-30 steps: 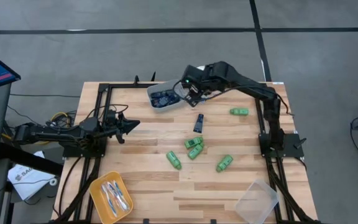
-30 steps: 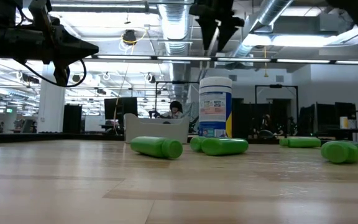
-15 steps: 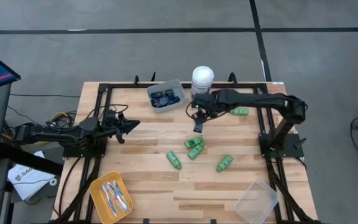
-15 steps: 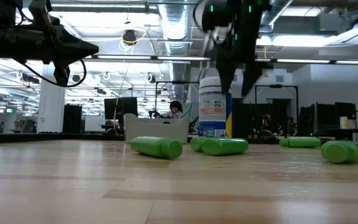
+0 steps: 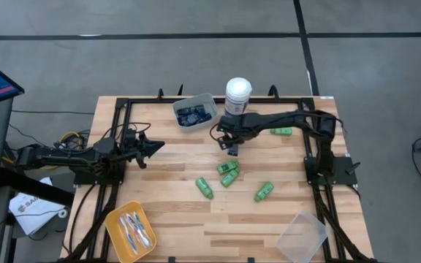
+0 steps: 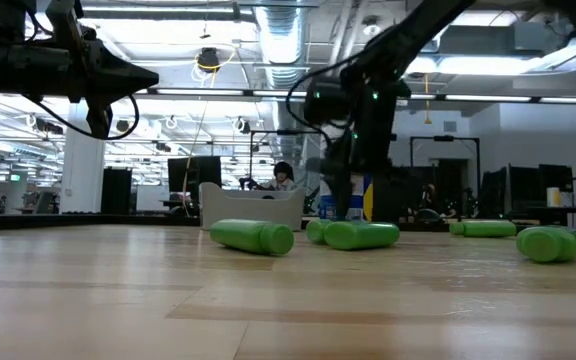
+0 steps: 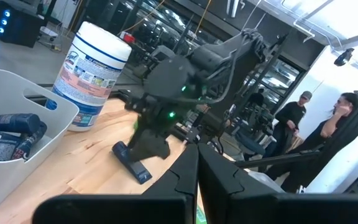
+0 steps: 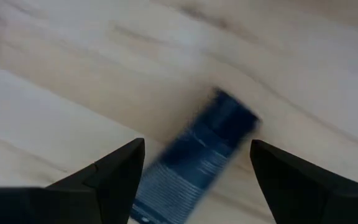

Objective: Pick & Place Travel size toiletries
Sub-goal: Put the dark blue shave cream into the gray bin

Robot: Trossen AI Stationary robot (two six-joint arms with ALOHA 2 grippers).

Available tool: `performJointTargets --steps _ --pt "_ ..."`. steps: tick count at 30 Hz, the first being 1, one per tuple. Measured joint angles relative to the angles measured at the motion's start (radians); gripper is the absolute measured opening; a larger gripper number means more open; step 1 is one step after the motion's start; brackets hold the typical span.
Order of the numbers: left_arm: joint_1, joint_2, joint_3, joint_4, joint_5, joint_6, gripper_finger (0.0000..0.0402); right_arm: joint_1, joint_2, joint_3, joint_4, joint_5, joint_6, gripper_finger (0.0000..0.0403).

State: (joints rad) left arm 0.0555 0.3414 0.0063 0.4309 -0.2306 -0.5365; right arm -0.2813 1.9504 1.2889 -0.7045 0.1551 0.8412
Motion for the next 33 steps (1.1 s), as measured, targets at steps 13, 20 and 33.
performJointTargets --steps 13,20,33 --pt "0.000 0.000 0.000 0.005 -0.005 0.000 0.0002 -0.008 0.053 0.004 -0.005 -0.054 -0.067 0.0189" --pt "0.000 0.000 0.000 0.005 -0.005 0.000 0.0002 0.002 0.061 0.063 -0.059 -0.077 -0.223 0.0077" --pt "0.000 0.000 0.000 0.005 -0.005 0.000 0.0002 0.017 0.061 0.513 -0.089 -0.053 -0.507 0.0038"
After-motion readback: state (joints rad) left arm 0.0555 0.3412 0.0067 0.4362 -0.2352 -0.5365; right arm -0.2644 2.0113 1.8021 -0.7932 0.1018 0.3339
